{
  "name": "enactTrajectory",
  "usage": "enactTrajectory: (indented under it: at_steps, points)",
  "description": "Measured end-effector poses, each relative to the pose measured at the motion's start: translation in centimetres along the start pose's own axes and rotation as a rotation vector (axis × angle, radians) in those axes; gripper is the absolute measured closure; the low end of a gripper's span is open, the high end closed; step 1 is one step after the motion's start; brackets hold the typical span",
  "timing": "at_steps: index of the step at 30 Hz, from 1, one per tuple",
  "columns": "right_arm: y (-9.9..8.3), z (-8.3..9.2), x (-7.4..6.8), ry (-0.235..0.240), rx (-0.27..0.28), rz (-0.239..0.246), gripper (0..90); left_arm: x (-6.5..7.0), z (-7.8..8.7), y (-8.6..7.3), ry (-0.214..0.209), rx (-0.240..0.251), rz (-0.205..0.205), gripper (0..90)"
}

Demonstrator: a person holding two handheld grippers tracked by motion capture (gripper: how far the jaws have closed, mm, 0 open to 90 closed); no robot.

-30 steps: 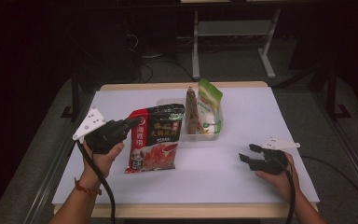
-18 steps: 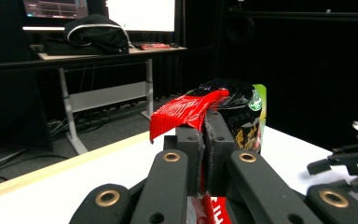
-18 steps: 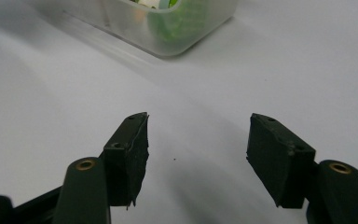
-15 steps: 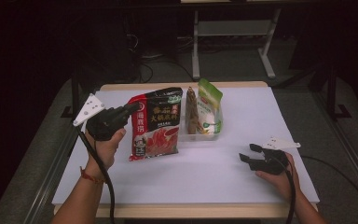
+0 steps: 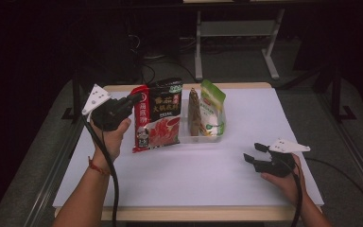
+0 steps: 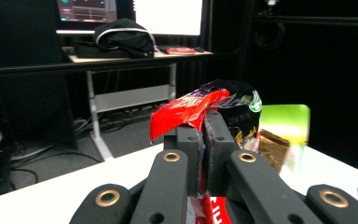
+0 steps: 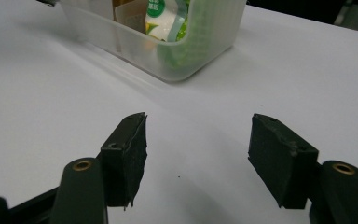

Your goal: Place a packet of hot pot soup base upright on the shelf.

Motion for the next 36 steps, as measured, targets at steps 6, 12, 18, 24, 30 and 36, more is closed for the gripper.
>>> enactTrajectory:
  at_steps: [6, 12, 18, 24, 30, 36]
  points:
    - [0.0, -0.2, -0.2, 0.002, -0.014, 0.017, 35.6, -0.2, -1.7, 0.5, 0.051, -0.005, -0.011, 87.3]
    - [-0.1, -0.2, -0.2, -0.002, -0.012, 0.009, 33.5, -0.2, -3.7, 0.6, 0.093, -0.019, -0.003, 87.3]
    - [0.2, 0.2, -0.1, 0.004, 0.037, 0.007, 29.9, 0.1, -5.4, 0.8, 0.132, -0.016, -0.006, 87.4]
    - [0.7, 0.9, -0.4, -0.016, 0.098, 0.038, 27.2, -0.2, -6.0, 1.1, 0.198, 0.000, 0.012, 87.5]
    - [0.7, 0.5, -0.6, -0.012, 0.071, 0.060, 27.6, -0.9, -6.2, 1.2, 0.242, -0.003, 0.033, 87.4]
    - [0.7, 0.3, -0.9, -0.004, 0.053, 0.077, 27.9, 0.0, -7.6, 1.5, 0.292, -0.011, 0.003, 87.4]
Point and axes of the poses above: each handheld gripper's, and its own axes: z roughly backward along the jaws, y roughly out of its top, x roughly to its right, the point moved 3 cm from there along -z, roughly forward along the jaws, and after that the axes turned 5 degrees about z, right-handed, at the moved point
